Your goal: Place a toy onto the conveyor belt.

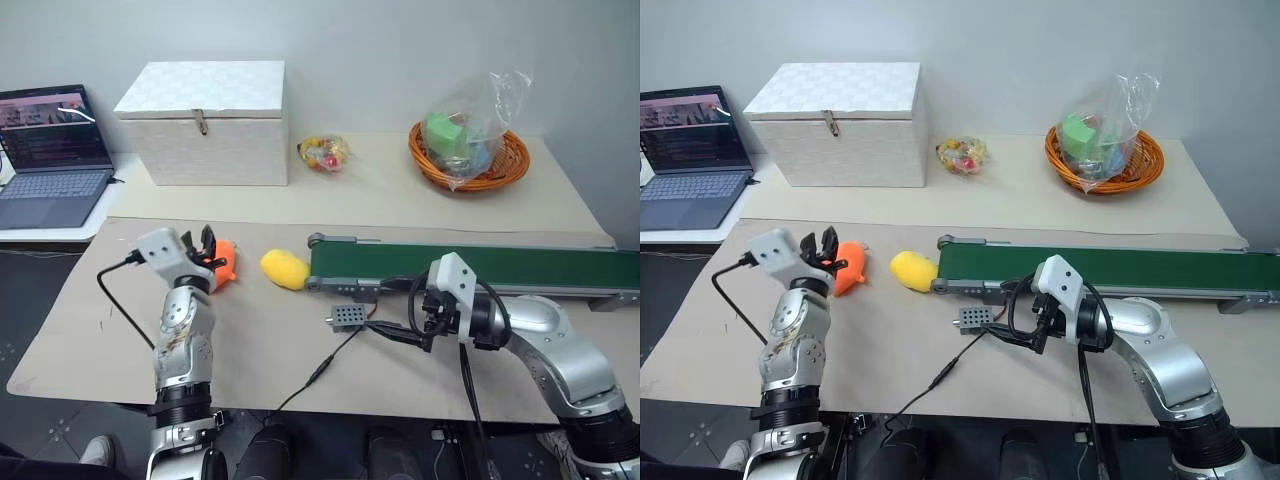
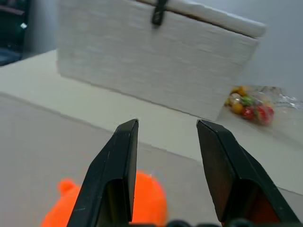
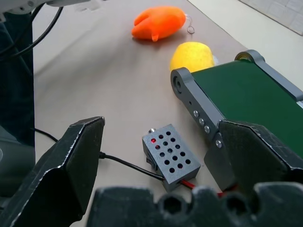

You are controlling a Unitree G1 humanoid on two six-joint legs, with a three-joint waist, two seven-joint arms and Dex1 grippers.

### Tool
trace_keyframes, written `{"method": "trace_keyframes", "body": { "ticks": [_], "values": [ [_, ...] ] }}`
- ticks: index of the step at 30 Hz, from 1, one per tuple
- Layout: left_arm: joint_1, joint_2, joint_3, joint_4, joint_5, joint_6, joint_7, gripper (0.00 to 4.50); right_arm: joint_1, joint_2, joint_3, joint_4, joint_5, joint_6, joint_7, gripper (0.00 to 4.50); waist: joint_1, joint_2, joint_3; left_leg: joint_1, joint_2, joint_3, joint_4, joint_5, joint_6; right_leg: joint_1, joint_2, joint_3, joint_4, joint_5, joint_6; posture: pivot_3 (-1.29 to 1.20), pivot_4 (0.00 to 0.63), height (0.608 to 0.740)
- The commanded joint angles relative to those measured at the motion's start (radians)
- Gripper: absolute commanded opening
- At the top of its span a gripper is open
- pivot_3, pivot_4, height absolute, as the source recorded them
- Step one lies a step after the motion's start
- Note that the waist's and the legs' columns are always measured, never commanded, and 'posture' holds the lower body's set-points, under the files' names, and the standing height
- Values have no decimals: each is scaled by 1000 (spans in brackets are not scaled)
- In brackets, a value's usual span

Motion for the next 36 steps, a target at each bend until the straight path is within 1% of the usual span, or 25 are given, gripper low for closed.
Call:
{"method": "trace_keyframes", "body": {
  "ticks": [1, 3, 4, 6, 9, 12, 17, 23, 28, 36],
  "values": [
    [97, -7, 38, 6, -89, 88, -42, 3481, 2, -5, -26, -23, 11, -16, 5, 4500, -2, 0, 0, 1, 0, 0, 0, 0, 0, 1, 0, 0, 0, 0, 0, 0, 150, 740],
    [121, 5, 31, 13, -97, 101, -70, 4154, 2, -4, -24, -20, 10, -15, 4, 4500, -2, 0, 0, 1, 0, 0, 0, 0, 0, 1, 0, 0, 0, 0, 0, 0, 150, 740],
    [121, 14, 34, 28, -98, 108, -76, 4419, 3, -4, -22, -19, 9, -15, 5, 4500, -1, 0, 0, 1, 0, 0, 0, 0, 0, 1, 0, 0, 0, 0, 0, 0, 150, 740],
    [114, 23, 46, 50, -106, 118, -81, 4419, 5, -4, -20, -19, 8, -15, 7, 4500, 3, 0, 0, 3, 0, 0, 0, 0, 0, 3, 0, -1, 1, 0, -1, 0, 150, 740],
    [62, 57, 94, 149, -141, 130, -89, 4419, 2, -3, -18, -14, 4, -18, 6, 4500, 3, 0, 0, 4, 0, 0, 0, 0, 0, 4, 0, -1, 0, 0, -1, 0, 150, 740],
    [21, 84, 96, 212, -153, 158, -115, 4419, 2, -3, -21, -14, 6, -18, 6, 4500, 1, 0, 0, 4, 0, 0, 0, 0, 0, 4, 0, -1, 0, 0, -1, 0, 150, 740],
    [-52, 102, 100, 293, -167, 166, -140, 4419, 3, -2, -23, -18, 9, -17, 6, 4500, 2, 1, 0, 4, 0, 0, 0, 0, 0, 4, 0, -1, 1, 0, -1, 0, 150, 740],
    [-130, 96, 75, 342, -160, 178, -168, 4419, 0, 5, -29, -22, 17, -15, -1, 4500, 8, 1, 0, 4, 0, 0, 0, 0, 0, 4, 0, -1, 0, 0, -1, 0, 150, 740],
    [-212, 76, 94, 397, -174, 156, -160, 4419, 0, 9, -28, -17, 16, -15, -5, 4500, 7, 0, 0, 3, 0, 0, 0, 0, 0, 3, 0, -1, 0, 1, -1, 0, 150, 740],
    [-217, 69, 108, 416, -169, 138, -160, 4419, 12, 5, -35, -20, 11, -11, -16, 4500, -5, 0, 0, 3, 0, 0, 0, 0, 0, 3, 0, -1, 0, 1, -1, 0, 150, 740]
  ]
}}
